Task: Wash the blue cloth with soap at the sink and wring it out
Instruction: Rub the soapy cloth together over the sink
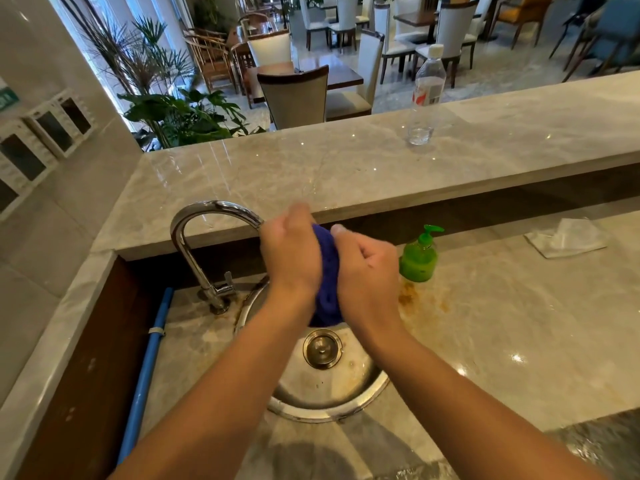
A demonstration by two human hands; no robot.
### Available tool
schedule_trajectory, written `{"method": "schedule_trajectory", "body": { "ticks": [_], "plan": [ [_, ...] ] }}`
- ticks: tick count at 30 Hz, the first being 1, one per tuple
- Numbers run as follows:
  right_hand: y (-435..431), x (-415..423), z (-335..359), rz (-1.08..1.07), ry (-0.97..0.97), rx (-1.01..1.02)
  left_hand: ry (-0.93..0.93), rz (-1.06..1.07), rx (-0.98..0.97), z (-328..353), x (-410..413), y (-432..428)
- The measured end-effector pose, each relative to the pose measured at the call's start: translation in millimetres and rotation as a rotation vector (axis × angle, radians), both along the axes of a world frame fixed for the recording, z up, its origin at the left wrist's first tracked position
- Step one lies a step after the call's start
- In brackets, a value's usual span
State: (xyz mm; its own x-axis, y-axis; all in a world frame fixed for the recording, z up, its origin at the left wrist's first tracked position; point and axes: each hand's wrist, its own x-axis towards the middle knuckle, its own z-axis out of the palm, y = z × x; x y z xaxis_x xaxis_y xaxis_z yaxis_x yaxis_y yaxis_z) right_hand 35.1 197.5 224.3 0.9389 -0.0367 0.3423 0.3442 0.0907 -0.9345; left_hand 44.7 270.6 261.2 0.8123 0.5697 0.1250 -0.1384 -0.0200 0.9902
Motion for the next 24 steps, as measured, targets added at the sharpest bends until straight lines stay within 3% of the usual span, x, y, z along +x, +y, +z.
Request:
{"method": "schedule_trajectory", "body": {
  "ticks": [3, 7, 11, 15, 19, 24],
  "plan": [
    [2.6, -2.0, 11.6, 0.032, -0.009, -0.034, -0.006, 0.017, -0.172, 0.0, 8.4, 2.4],
    [-6.9, 29.2, 21.5, -0.097, 0.063, 0.005, 0.02, -0.087, -0.1, -22.5, -6.5, -13.4],
    [1.2, 6.2, 3.1, 0.03, 0.076, -0.023, 0.135, -0.177, -0.09, -8.6, 14.8, 9.2],
    [-3.5, 13.8, 7.1, 0.099, 0.053, -0.064, 0.131, -0.156, -0.308, -9.9, 13.5, 8.6],
    [-15.0, 24.7, 18.2, 0.046, 0.103, -0.027, 0.158, -0.121, -0.504, -16.8, 11.6, 4.1],
    [-35.5, 36.2, 22.1, -0.08, 0.243, 0.097, 0.192, -0.091, -0.477, -23.5, 9.6, 14.4]
  ]
}}
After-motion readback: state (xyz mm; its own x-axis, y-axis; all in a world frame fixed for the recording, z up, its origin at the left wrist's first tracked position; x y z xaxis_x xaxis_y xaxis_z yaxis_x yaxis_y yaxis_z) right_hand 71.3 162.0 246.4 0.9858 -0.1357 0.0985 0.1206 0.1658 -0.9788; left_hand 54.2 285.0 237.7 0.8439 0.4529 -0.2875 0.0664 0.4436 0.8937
